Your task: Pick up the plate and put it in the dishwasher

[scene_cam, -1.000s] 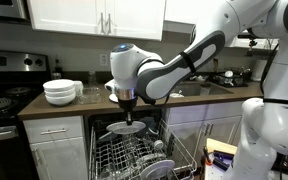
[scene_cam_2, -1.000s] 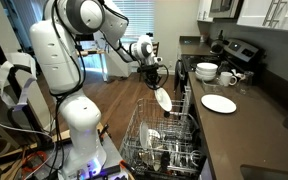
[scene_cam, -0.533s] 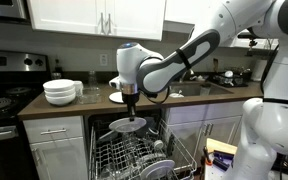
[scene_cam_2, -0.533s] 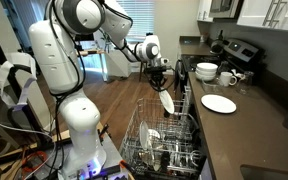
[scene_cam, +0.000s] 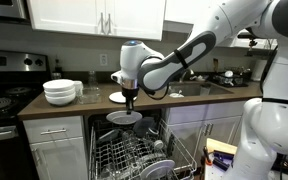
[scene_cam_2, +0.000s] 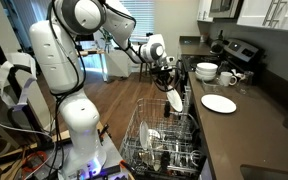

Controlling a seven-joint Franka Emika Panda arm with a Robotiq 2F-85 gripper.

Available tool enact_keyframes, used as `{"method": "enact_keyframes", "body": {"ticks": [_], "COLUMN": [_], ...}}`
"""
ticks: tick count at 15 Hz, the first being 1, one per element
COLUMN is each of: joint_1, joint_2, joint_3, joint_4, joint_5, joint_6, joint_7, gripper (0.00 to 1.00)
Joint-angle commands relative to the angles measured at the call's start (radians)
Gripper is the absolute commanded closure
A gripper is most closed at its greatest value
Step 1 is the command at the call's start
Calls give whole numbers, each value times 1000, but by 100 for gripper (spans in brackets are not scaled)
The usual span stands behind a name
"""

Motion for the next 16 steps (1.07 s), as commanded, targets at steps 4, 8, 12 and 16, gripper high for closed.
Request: {"method": "enact_keyframes", "body": {"ticks": [4, 8, 12, 16], "joint_1": [1, -3, -12, -26], "joint_2": [88, 164, 231, 270], "joint_3": [24, 61, 94, 112], "joint_4": [57, 116, 175, 213], "joint_5": [214, 343, 378, 397], "joint_6": [60, 48, 22, -12], "joint_7": [-133, -234, -292, -304], "gripper": [99, 99, 99, 99]}}
